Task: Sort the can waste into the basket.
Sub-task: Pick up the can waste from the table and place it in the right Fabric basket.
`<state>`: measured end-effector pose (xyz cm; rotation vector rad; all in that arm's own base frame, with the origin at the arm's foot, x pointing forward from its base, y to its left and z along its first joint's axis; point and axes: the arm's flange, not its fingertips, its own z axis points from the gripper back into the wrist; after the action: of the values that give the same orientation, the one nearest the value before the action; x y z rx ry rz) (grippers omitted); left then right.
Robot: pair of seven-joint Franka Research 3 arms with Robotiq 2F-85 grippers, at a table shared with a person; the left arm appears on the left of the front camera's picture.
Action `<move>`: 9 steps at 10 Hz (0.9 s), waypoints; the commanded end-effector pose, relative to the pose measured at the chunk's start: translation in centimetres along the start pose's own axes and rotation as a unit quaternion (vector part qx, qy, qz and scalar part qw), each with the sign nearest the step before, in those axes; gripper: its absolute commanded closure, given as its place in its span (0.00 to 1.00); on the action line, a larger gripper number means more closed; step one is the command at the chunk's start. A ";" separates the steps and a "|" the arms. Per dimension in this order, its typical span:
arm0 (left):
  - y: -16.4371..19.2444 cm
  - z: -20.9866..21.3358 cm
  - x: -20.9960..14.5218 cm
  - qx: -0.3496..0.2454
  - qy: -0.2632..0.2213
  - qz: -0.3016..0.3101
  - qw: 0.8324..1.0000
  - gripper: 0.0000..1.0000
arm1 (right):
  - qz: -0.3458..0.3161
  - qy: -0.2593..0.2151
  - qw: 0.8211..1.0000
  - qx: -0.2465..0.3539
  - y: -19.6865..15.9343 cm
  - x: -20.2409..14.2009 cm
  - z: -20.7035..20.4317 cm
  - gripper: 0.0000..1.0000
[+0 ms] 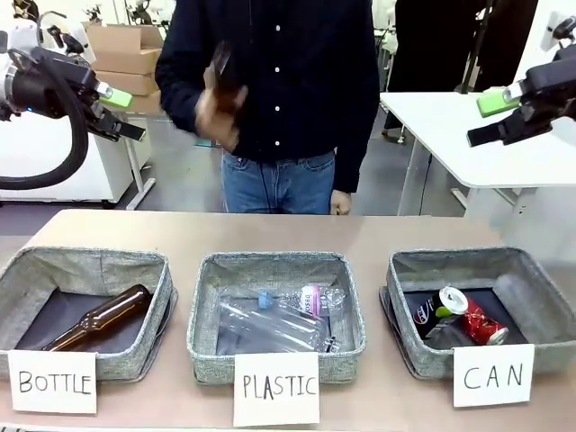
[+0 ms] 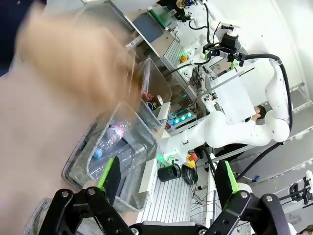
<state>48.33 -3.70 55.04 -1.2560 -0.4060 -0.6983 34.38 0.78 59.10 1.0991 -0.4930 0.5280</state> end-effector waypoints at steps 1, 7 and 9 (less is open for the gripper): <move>-0.2 0.2 0.0 0.002 0.002 0.001 1.000 0.00 | 0.007 0.003 1.000 0.003 0.0 -0.3 0.0 0.00; -0.2 0.2 0.0 0.002 0.002 0.001 1.000 0.00 | 0.007 0.003 1.000 0.003 0.0 -0.3 0.0 0.00; -0.2 0.2 0.0 0.002 0.002 0.001 1.000 0.00 | 0.007 0.003 1.000 0.003 0.0 -0.3 0.0 0.00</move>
<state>48.33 -3.70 55.04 -1.2560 -0.4060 -0.6984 34.38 0.79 59.10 1.0991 -0.4930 0.5281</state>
